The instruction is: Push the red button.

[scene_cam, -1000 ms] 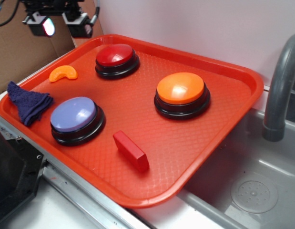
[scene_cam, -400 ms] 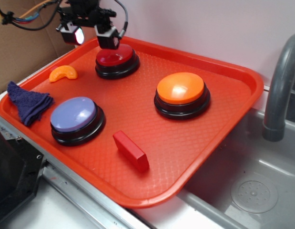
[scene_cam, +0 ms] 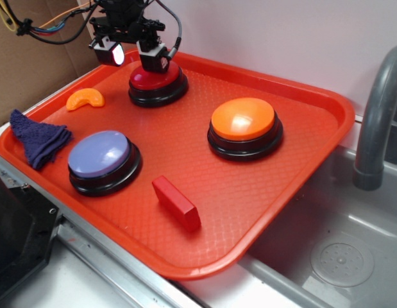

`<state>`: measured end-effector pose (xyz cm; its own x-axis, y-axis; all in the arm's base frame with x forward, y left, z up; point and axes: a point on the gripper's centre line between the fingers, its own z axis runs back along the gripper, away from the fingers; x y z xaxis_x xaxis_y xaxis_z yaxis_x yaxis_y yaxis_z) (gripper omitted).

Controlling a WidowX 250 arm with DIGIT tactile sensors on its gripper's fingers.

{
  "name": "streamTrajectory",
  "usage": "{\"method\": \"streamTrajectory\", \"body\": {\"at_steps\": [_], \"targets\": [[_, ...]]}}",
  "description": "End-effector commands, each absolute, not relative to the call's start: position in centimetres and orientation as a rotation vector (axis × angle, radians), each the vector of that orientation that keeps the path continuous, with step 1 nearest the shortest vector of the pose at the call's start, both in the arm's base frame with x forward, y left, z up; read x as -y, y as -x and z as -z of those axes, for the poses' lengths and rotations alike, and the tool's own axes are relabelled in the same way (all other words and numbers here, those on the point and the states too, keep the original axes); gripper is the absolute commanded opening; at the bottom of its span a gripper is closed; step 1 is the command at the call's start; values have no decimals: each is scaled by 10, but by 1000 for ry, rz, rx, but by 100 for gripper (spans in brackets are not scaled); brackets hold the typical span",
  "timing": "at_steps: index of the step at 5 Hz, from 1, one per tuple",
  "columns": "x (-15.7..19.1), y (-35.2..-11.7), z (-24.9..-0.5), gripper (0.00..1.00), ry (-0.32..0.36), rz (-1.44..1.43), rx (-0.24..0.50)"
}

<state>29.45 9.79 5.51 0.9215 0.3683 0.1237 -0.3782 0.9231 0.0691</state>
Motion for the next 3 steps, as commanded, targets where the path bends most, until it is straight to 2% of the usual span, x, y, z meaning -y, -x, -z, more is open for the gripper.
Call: {"method": "streamTrajectory", "body": {"at_steps": [1, 2, 3], "targets": [[-101, -295, -78, 100, -93, -384, 129], [-98, -291, -104, 100, -122, -364, 132], [-98, -291, -115, 100, -104, -373, 150]]}}
